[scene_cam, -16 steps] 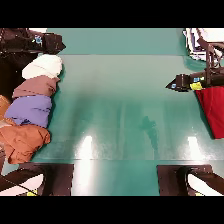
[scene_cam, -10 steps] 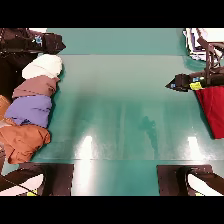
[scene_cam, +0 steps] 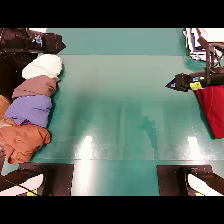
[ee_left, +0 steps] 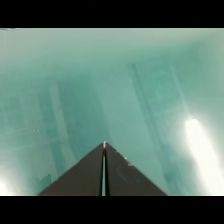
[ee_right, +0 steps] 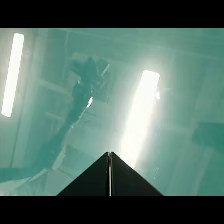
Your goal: Fold the shirts.
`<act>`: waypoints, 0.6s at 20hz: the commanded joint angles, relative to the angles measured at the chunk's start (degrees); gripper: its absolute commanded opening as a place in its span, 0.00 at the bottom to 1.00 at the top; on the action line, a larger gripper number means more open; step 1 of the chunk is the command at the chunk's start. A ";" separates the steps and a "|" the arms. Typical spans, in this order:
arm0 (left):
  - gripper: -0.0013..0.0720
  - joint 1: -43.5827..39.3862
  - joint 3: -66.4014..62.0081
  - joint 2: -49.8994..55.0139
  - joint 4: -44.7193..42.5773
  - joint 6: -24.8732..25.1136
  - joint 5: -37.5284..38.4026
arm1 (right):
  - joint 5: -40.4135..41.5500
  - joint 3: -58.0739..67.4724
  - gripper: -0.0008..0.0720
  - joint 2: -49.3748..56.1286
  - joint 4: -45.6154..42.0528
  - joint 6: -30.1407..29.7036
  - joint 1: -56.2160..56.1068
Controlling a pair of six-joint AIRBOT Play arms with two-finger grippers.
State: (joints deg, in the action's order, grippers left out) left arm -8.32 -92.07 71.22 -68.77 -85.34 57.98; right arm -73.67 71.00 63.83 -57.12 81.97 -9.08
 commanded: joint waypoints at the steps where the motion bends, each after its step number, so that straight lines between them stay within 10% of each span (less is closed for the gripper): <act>1: 0.51 0.02 0.00 0.26 -9.33 1.33 -3.58 | 0.24 0.07 0.04 0.00 0.07 0.07 -0.04; 2: 0.81 0.04 0.00 0.81 -16.61 -0.15 -5.11 | 0.22 0.07 0.04 0.00 0.11 0.07 -0.04; 5: 0.81 3.48 1.31 5.31 -30.71 -4.96 -6.86 | 0.22 0.07 0.04 0.00 0.20 0.07 -0.04; 12: 0.81 16.52 2.05 25.75 -24.26 -7.67 -17.09 | 0.20 0.07 0.04 0.00 0.20 0.07 -0.57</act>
State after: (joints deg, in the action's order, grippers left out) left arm 4.05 -90.11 89.71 -94.56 -91.83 46.22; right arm -73.45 71.00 63.83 -56.95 82.02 -9.54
